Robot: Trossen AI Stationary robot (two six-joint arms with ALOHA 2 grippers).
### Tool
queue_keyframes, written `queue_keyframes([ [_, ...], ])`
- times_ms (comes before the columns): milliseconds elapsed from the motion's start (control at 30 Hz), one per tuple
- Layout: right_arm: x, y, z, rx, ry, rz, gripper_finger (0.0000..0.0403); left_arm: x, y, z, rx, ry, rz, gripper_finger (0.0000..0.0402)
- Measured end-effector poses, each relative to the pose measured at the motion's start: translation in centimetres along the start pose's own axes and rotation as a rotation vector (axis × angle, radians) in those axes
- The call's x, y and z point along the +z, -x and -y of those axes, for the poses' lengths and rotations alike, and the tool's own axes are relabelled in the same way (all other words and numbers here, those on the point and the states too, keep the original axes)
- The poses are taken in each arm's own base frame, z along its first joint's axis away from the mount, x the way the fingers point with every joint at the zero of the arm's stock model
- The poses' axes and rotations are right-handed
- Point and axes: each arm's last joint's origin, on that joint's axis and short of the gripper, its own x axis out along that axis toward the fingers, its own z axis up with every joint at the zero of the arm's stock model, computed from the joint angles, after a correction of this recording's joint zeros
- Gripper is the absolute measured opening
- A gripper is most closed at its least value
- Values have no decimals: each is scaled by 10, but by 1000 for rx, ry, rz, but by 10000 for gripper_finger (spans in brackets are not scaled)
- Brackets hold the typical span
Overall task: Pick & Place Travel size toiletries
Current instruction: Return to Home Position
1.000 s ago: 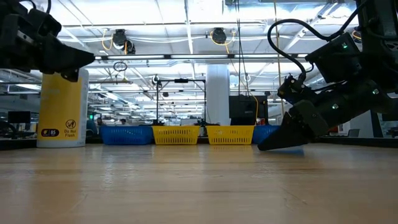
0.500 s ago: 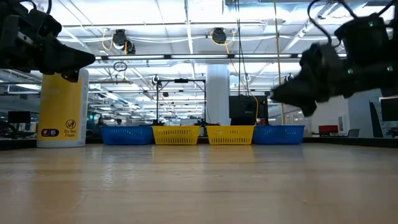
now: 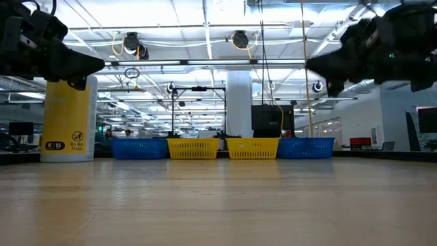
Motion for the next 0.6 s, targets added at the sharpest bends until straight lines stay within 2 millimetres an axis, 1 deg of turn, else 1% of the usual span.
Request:
queue_keyframes([
  [133, 20, 7, -7, 60, 50, 165, 50, 0, 0, 0, 0, 0, 0, 26],
  [300, 33, 12, -12, 92, 87, 290, 52, 0, 0, 0, 0, 0, 0, 26],
  [367, 32, 12, -13, 116, 97, 277, 52, 0, 0, 0, 0, 0, 1, 26],
  [500, 29, 12, -13, 158, 192, 226, 50, 0, 0, 0, 0, 0, 1, 26],
  [533, 27, 12, -13, 163, 181, 211, 50, 0, 0, 0, 0, 0, 1, 26],
  [600, 25, 12, -14, 179, 93, 180, 50, 0, 0, 0, 0, 0, 1, 26],
])
